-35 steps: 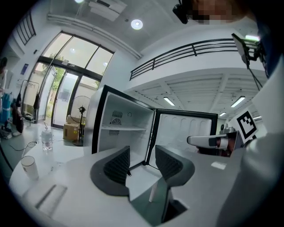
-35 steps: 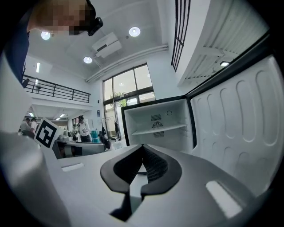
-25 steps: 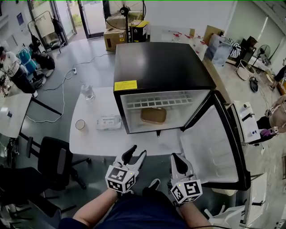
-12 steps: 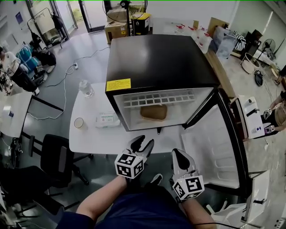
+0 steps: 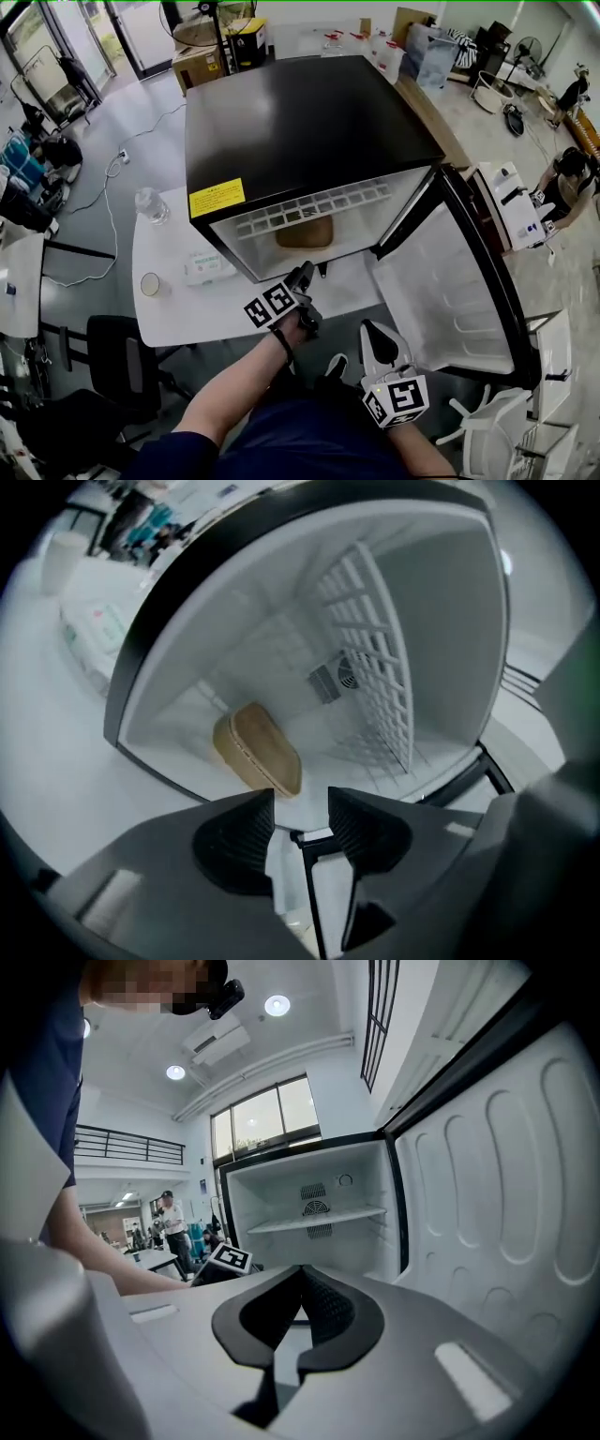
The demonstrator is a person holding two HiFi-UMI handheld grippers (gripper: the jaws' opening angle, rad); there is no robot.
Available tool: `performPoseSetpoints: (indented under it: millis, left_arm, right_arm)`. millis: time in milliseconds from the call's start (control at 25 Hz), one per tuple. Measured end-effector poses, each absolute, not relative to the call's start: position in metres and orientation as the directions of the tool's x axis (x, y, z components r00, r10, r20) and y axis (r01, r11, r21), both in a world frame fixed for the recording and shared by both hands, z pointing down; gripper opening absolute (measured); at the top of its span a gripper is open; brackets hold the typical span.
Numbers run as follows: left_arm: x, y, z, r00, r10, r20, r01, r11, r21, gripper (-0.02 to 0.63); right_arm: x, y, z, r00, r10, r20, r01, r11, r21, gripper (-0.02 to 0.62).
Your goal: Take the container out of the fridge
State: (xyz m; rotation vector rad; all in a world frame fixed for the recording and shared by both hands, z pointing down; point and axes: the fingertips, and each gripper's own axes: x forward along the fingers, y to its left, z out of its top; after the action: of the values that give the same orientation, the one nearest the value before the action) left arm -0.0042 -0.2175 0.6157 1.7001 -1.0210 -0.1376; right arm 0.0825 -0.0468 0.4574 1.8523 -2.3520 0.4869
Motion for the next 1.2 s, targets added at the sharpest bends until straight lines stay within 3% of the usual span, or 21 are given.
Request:
performPoseSetpoints:
  millis: [320, 520, 840, 960, 1200]
  left_arm:
    - [-0.007, -0.265, 0.665, 0.537, -0.761, 0.363, -0.306, 0.225, 0.925, 0.184]
    - [-0.005, -0.274, 0.688, 0.492, -0.78, 0.387, -0.22, 0.318, 0.922, 0.184]
    - [-0.001, -0.278, 0.691, 0.494, -0.774, 0.397, -0.231, 0.323, 0.918, 0.174]
    - [-0.001, -0.28, 0.693, 0.497, -0.773, 0.395, -0.25, 0.309, 0.918, 0.112]
    - [-0.001, -0.284, 0.69, 0.503, -0.777, 0.379, -0.256, 0.285, 0.924, 0.089]
  right_arm:
    - [0.106, -0.033, 0.465, -0.125, -0.936, 0.33, -0.984, 0.076, -0.159, 0.007]
    - [0.112, -0.024, 0.477, -0.091, -0.927, 0.363, -0.987, 0.034, -0.159, 0.008]
    - [0.112, -0.022, 0.49, -0.088, -0.909, 0.408, -0.985, 0.019, -0.17, 0.007]
    - [0.107, -0.024, 0.492, -0.11, -0.904, 0.413, -0.984, 0.042, -0.171, 0.008]
    - [0.104, -0.025, 0.498, -0.134, -0.896, 0.424, -0.98, 0.056, -0.192, 0.008]
